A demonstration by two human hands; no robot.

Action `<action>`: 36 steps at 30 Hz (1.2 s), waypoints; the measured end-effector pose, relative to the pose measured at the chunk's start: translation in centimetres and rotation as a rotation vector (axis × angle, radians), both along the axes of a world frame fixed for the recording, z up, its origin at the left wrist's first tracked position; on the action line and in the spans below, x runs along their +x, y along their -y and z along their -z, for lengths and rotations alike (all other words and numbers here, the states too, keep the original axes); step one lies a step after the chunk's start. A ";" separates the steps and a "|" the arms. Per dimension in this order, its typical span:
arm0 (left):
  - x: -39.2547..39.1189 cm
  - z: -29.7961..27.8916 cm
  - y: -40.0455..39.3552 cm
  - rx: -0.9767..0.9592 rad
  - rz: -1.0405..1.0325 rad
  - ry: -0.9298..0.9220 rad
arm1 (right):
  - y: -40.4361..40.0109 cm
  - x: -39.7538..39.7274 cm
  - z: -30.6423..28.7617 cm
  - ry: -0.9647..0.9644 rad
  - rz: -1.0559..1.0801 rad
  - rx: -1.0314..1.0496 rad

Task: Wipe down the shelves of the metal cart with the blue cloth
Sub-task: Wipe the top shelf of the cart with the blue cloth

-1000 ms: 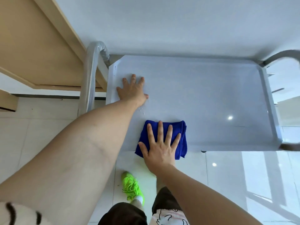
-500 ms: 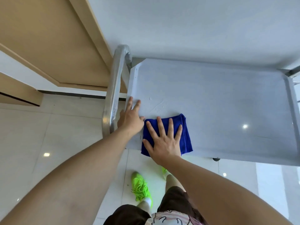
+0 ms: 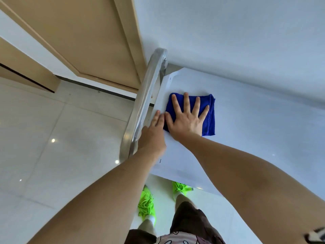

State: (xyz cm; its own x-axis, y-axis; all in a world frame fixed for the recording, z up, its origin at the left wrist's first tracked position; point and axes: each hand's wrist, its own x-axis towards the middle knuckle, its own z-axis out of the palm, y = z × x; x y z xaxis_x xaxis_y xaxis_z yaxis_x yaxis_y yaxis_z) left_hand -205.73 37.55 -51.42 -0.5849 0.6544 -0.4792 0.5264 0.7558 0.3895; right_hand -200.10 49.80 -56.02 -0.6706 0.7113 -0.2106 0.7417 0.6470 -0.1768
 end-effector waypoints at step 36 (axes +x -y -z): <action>9.9 -1.1 13.9 0.176 -0.047 -0.259 | 10.4 4.4 -0.8 -0.021 -0.084 -0.055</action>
